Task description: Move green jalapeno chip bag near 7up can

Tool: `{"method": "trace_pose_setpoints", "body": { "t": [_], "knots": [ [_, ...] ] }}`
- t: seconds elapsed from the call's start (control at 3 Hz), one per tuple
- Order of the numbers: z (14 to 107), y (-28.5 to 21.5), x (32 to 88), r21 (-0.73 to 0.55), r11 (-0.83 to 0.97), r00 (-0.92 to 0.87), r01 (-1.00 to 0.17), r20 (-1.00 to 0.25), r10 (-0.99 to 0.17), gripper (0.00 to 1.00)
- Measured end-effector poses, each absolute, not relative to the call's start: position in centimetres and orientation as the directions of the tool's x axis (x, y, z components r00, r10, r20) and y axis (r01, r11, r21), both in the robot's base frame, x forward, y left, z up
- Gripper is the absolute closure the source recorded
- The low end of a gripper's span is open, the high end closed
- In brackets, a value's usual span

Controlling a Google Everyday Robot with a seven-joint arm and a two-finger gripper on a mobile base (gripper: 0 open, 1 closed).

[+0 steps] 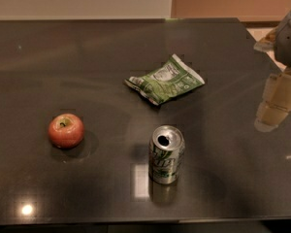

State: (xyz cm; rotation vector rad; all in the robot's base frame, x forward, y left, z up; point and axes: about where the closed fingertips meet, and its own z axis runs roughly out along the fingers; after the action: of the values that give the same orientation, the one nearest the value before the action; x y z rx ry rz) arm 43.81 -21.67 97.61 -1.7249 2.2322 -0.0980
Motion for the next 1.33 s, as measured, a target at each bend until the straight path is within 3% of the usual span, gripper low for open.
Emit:
{"method": "trace_pose_setpoints", "body": {
  "t": [0.67,1.33],
  "knots": [
    [97.6,-21.7,43.8,-0.245,0.270,-0.222,-0.931,-0.207,-0.953,0.00],
    [96.0,-18.6,49.2,-0.248,0.237,-0.176,-0.939,-0.244,-0.954,0.00]
  ]
}}
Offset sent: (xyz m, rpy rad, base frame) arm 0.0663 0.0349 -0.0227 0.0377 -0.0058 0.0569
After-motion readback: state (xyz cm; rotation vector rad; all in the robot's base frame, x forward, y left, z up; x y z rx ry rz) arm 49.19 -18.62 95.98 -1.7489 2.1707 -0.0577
